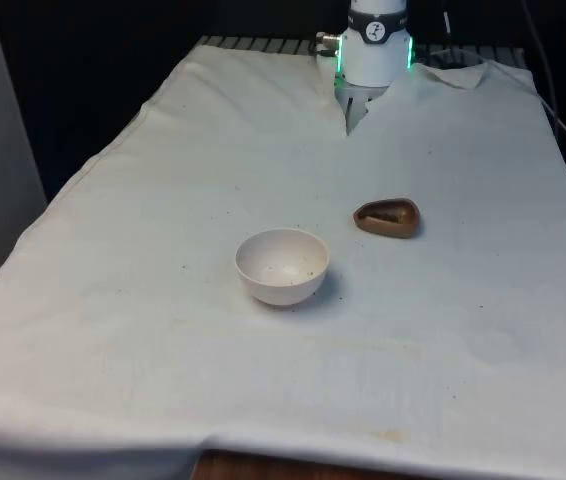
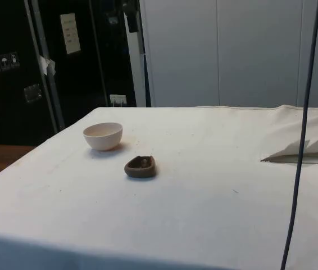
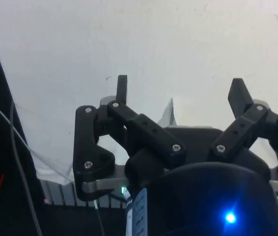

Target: Pour the coffee beans from the cup into the bowl.

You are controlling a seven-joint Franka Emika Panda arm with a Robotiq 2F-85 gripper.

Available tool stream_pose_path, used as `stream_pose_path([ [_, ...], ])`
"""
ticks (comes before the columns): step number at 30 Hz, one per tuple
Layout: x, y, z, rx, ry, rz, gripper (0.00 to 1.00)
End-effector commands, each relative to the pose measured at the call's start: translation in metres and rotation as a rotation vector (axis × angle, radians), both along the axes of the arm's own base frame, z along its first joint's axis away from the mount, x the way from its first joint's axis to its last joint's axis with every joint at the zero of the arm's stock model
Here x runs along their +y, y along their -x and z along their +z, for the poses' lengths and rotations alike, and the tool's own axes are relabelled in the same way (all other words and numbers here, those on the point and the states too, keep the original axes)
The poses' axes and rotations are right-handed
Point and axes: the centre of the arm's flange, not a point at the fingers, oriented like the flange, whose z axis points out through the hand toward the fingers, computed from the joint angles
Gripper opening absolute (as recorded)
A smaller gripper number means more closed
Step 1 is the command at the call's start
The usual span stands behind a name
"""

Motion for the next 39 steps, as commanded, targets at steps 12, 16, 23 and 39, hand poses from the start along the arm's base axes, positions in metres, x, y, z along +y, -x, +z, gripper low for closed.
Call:
stream_pose_path([
  [12, 0.001, 0.009, -0.030, -0.024, 0.000, 0.000, 1.00],
  [16, 0.003, 0.013, -0.041, -0.028, 0.000, 0.001, 1.00],
  [23, 0.013, 0.018, -0.063, -0.030, 0.000, 0.005, 1.00],
  [39, 0.048, 0.028, -0.112, -0.017, -0.001, 0.017, 1.00],
])
